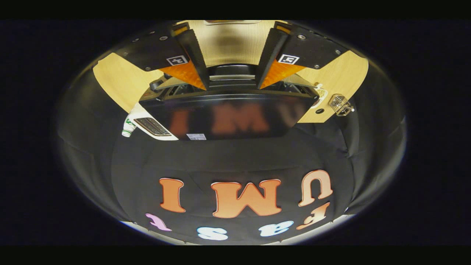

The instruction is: Open the toaster oven, put the food inside, and close the toaster oven door.

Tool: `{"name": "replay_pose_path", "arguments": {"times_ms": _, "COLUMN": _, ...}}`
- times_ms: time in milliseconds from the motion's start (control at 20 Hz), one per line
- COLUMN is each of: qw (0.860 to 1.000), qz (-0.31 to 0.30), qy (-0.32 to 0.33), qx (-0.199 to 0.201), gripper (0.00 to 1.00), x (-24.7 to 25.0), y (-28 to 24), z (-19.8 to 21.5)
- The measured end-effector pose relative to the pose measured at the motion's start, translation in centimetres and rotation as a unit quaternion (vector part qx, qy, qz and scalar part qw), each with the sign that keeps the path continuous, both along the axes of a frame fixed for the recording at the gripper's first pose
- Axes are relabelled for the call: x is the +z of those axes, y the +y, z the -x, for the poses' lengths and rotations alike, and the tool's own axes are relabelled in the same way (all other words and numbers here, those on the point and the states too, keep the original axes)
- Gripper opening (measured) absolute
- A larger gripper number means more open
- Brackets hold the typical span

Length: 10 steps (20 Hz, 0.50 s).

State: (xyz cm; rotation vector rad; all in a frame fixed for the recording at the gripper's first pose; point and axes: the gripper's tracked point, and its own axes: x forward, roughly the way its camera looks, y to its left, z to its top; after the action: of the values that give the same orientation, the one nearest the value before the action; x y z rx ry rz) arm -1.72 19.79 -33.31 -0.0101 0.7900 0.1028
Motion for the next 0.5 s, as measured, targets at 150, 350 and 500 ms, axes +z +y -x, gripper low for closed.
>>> {"name": "replay_pose_path", "arguments": {"times_ms": 150, "qw": 1.000, "qz": 0.001, "qy": 0.029, "qx": 0.001, "gripper": 0.74, "x": -0.3, "y": -0.4, "z": 3.2}}
{"name": "replay_pose_path", "arguments": {"times_ms": 350, "qw": 0.997, "qz": 0.004, "qy": 0.072, "qx": 0.009, "gripper": 0.73, "x": -1.6, "y": -1.0, "z": 7.2}}
{"name": "replay_pose_path", "arguments": {"times_ms": 500, "qw": 0.992, "qz": 0.008, "qy": 0.124, "qx": 0.003, "gripper": 0.72, "x": -3.3, "y": -1.7, "z": 10.2}}
